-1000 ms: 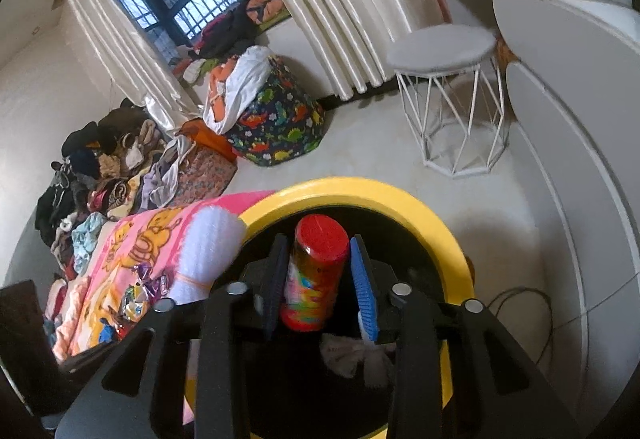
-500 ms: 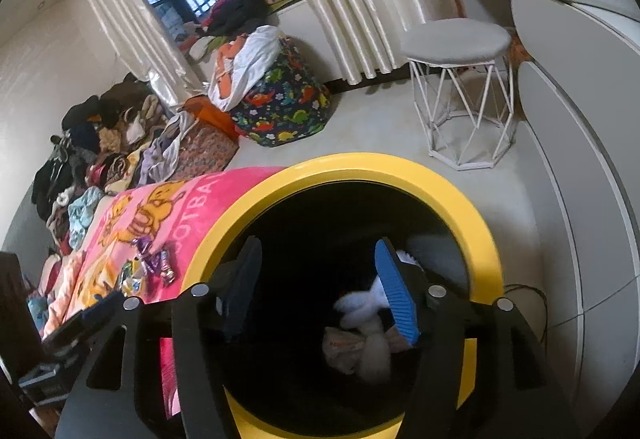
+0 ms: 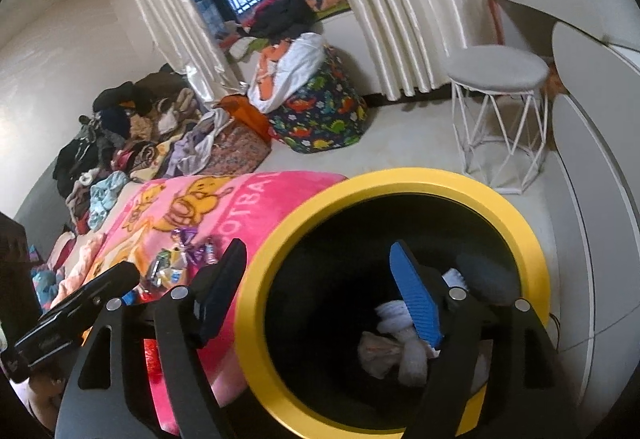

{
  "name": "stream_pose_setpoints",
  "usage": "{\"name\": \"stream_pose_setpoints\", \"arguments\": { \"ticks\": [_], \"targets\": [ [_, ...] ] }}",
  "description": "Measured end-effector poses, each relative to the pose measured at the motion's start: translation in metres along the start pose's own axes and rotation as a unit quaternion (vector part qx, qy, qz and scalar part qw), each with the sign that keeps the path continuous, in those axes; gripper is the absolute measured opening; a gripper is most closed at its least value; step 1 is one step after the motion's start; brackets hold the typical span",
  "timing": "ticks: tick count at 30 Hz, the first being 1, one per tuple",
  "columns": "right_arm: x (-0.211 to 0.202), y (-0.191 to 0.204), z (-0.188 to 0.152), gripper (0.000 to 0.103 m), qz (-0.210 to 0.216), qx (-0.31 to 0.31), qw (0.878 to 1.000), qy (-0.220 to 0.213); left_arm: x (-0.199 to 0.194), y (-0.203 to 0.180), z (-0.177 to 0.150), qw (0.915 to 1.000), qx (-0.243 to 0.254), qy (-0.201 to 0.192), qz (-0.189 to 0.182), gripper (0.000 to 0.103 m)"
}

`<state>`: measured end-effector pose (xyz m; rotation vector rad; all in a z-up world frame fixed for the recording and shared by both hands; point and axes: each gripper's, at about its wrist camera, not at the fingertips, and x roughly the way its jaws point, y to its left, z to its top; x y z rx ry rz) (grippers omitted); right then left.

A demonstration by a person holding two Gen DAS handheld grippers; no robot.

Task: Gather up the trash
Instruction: 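Move both open tools back toward the remaining wrappers on the bed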

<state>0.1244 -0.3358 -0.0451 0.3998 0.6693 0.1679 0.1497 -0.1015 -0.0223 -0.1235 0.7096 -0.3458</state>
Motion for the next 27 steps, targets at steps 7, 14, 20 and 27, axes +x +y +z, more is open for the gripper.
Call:
{"name": "stream_pose_setpoints", "arguments": {
  "ticks": [7,14,20,27],
  "targets": [
    [-0.002,0.02,-0.001,0.075,0.016,-0.016,1.0,-0.004,-0.013,0.016,0.001,0.9997,-0.016,-0.016,0.006,0.088],
    [0.0,0.04,-0.005,0.076,0.032,-0.033,0.999,0.005,-0.023,0.029,0.001,0.9991,-0.028,-0.027,0.018,0.088],
    [0.002,0.059,-0.012,0.076,0.045,-0.052,0.997,0.015,-0.03,0.042,0.001,0.9983,-0.04,-0.034,0.024,0.088],
    [0.005,0.083,-0.021,0.078,0.061,-0.074,0.995,0.031,-0.037,0.058,0.0,0.9972,-0.054,-0.04,0.034,0.088]
  ]
}}
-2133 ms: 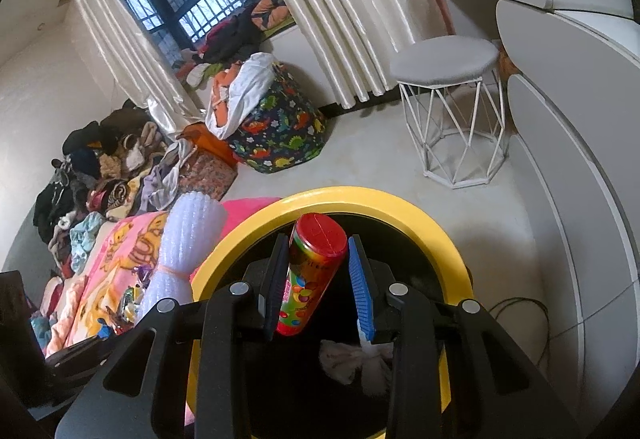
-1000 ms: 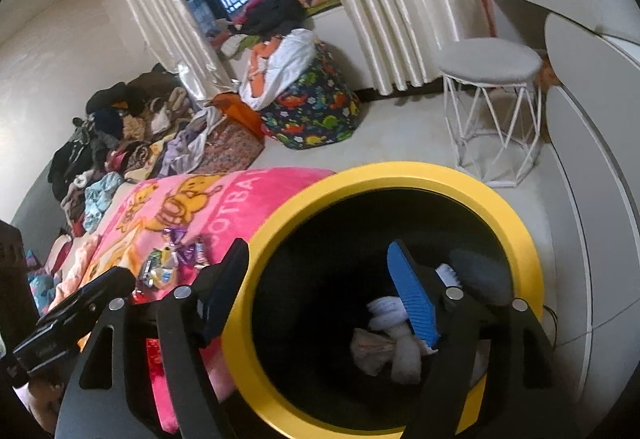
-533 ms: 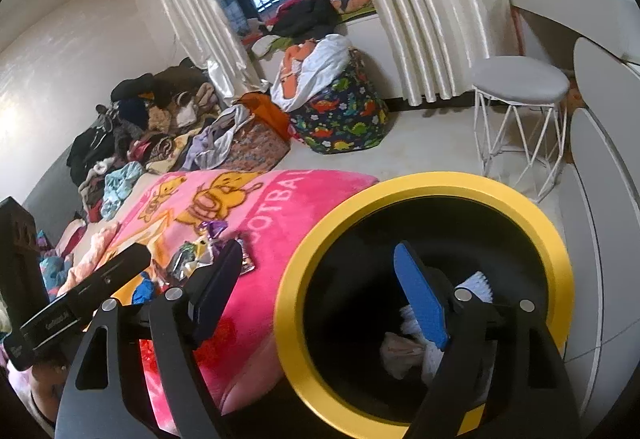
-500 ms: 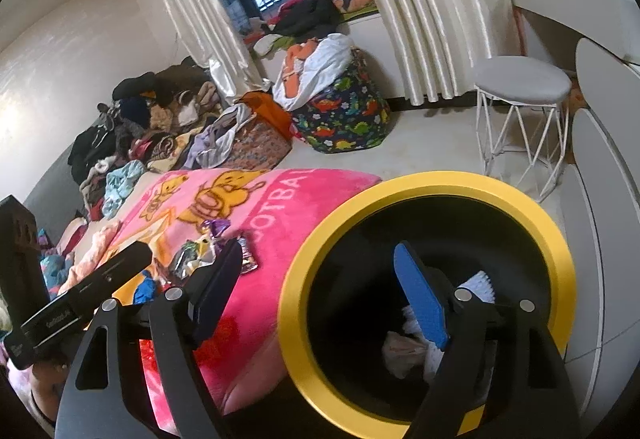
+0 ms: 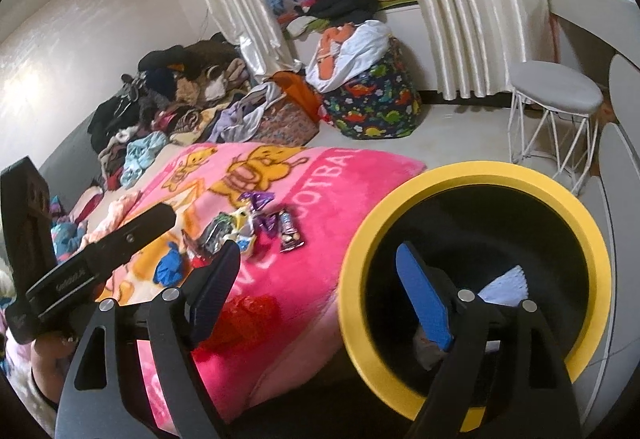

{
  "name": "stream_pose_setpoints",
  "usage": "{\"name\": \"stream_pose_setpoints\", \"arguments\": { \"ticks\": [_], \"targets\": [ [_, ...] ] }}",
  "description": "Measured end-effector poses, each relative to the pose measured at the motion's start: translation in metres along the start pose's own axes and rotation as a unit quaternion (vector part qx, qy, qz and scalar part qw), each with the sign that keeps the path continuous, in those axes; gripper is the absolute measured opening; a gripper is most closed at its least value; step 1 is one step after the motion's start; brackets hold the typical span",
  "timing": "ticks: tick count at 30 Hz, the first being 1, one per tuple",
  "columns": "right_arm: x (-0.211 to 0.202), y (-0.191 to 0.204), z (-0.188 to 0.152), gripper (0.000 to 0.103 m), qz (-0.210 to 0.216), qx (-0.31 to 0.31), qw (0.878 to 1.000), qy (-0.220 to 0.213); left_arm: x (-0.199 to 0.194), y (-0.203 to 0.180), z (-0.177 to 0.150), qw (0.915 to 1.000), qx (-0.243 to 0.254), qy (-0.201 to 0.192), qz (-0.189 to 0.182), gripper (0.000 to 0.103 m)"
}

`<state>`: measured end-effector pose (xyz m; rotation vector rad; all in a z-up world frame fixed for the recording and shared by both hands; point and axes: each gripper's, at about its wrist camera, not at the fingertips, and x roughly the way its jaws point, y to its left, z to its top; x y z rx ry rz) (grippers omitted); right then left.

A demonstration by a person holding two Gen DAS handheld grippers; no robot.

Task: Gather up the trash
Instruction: 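Move both open tools back toward the remaining wrappers on the bed, then grasp the blue glove with the left tool while the right tool grasps the red plastic bag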

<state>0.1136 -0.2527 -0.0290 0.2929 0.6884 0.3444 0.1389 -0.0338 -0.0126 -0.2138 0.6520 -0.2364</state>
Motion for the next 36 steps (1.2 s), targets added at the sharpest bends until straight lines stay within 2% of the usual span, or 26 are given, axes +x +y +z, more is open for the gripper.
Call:
{"name": "stream_pose_setpoints", "arguments": {
  "ticks": [17,36],
  "targets": [
    [0.026,0.053,-0.019,0.08,0.039,-0.054,0.996,0.052,-0.023,0.063,0.001,0.9973,-0.051,-0.021,0.049,0.088],
    [0.066,0.103,-0.044,0.086,0.071,-0.114,0.982,0.135,-0.033,0.127,-0.011,0.9898,-0.099,-0.016,0.102,0.088]
  ]
}}
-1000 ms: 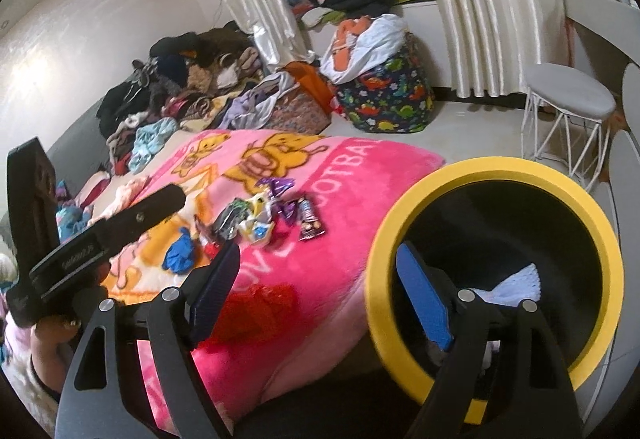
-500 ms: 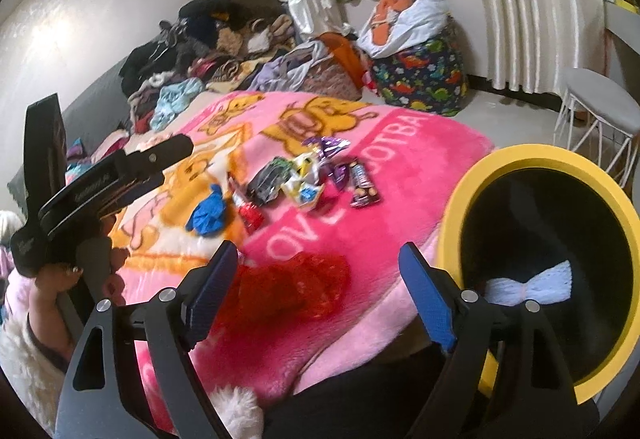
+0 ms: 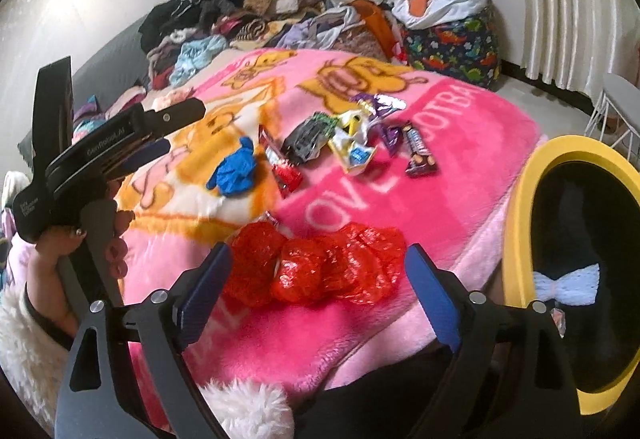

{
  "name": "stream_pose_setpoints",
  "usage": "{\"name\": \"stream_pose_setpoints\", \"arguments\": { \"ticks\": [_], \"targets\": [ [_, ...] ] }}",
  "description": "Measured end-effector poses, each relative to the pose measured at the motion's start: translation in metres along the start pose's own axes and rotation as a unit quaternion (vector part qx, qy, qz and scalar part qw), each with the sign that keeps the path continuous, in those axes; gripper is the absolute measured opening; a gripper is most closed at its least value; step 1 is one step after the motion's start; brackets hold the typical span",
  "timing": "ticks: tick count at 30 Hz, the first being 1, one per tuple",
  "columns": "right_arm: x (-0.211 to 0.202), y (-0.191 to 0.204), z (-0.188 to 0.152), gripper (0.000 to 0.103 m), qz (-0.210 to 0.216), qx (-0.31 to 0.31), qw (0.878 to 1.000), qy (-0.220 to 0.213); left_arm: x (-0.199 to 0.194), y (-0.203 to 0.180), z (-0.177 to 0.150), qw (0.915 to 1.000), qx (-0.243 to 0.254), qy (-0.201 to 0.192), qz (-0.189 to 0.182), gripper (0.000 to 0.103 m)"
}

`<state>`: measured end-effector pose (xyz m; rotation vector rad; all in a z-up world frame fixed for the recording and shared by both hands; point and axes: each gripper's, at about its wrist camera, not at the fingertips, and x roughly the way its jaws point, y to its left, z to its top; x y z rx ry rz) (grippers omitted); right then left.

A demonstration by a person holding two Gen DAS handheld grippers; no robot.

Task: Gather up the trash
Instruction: 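Grasp the blue glove with the left tool while the right tool grasps the red plastic bag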

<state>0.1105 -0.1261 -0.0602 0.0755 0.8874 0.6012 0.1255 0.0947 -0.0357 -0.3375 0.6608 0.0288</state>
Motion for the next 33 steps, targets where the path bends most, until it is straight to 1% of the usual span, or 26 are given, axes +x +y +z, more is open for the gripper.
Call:
{"name": "stream_pose_setpoints", "arguments": {
  "ticks": [9,15,24,25,26,27,29,30,32,33],
  "targets": [
    [0.028,0.007,-0.003,0.086,0.008,-0.004,0.999,0.044,0.015,0.022,-0.011,0.9994,-0.017,0.026,0.016,0.088],
    [0.046,0.006,0.001,0.086,0.016,0.002,0.997,0.07,0.029,0.03,-0.018,0.9985,-0.024,0.045,0.018,0.088],
    [0.074,0.011,0.003,0.086,0.021,-0.01,0.994,0.103,0.055,0.034,-0.021,0.9972,-0.018,0.067,0.028,0.087],
    [0.076,0.01,0.002,0.085,0.024,-0.008,0.994,0.107,0.058,0.034,-0.021,0.997,-0.02,0.069,0.027,0.084],
    [0.079,0.009,0.002,0.081,0.024,-0.007,0.994,0.111,0.061,0.034,-0.021,0.9968,-0.022,0.072,0.027,0.079],
    [0.081,0.008,0.001,0.079,0.025,-0.005,0.993,0.116,0.063,0.035,-0.021,0.9966,-0.023,0.075,0.026,0.078],
    [0.085,0.006,-0.001,0.075,0.031,-0.001,0.992,0.124,0.069,0.036,-0.022,0.996,-0.029,0.081,0.023,0.071],
    [0.086,0.005,-0.001,0.074,0.033,0.001,0.992,0.125,0.071,0.035,-0.023,0.9958,-0.03,0.083,0.022,0.07],
    [0.087,0.001,-0.001,0.068,0.04,0.007,0.991,0.13,0.075,0.034,-0.025,0.9955,-0.03,0.087,0.023,0.066],
    [0.087,0.0,-0.002,0.067,0.042,0.008,0.99,0.131,0.076,0.034,-0.026,0.9954,-0.03,0.088,0.022,0.065]
  ]
}}
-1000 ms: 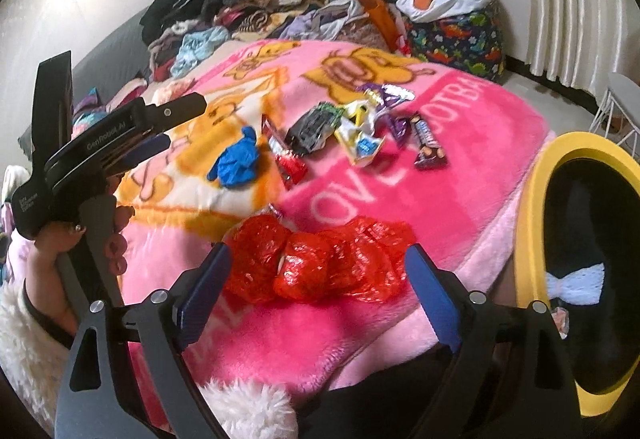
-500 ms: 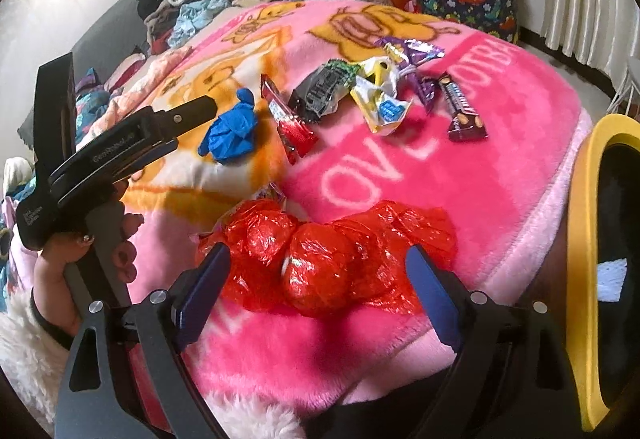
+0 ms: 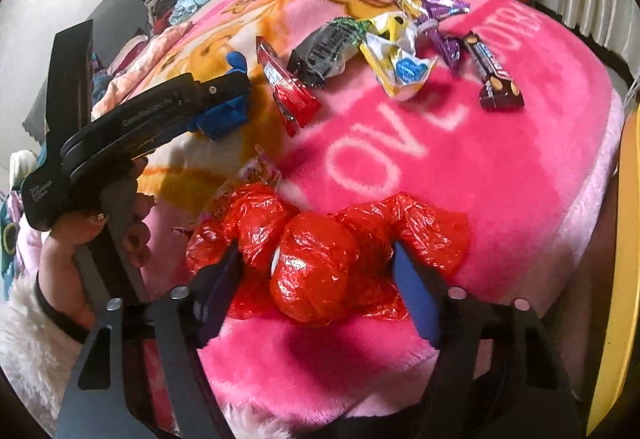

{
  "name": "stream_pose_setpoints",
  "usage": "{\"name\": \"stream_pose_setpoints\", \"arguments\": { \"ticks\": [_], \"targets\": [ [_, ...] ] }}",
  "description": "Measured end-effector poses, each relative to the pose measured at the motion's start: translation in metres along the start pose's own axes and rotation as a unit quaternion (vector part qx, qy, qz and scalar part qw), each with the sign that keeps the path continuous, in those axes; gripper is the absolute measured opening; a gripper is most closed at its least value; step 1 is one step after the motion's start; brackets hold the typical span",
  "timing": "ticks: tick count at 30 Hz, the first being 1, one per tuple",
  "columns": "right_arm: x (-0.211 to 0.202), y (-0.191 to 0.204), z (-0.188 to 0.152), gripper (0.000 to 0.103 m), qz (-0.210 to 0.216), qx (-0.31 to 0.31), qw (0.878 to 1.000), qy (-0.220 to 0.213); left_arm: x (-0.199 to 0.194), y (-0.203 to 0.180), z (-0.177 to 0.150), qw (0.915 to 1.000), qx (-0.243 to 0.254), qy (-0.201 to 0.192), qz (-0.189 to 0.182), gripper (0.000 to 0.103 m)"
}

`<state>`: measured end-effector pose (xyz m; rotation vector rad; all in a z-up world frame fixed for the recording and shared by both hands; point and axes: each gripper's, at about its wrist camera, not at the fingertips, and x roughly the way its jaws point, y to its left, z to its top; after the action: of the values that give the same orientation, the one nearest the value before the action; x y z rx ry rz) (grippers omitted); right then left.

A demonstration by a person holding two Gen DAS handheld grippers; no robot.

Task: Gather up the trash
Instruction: 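Grasp the blue glove with the left tool while the right tool grasps the red plastic bag, then lift the blue glove and red bag and carry both over the yellow bin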

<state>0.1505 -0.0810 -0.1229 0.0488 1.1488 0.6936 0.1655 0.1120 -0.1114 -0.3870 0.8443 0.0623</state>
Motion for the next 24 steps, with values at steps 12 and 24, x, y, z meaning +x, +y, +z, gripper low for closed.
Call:
{"name": "stream_pose_setpoints", "arguments": {
  "ticks": [12,24],
  "targets": [
    [-0.006,-0.001,-0.005,0.045,0.014,-0.003,1.0,-0.008,-0.006,-0.003,-0.007,0.9999,0.013,0.002,0.01,0.019],
    [-0.044,-0.006,-0.006,0.042,0.016,0.005,0.997,-0.077,-0.041,-0.024,0.001,0.999,0.027,-0.032,-0.015,0.017]
  ]
}}
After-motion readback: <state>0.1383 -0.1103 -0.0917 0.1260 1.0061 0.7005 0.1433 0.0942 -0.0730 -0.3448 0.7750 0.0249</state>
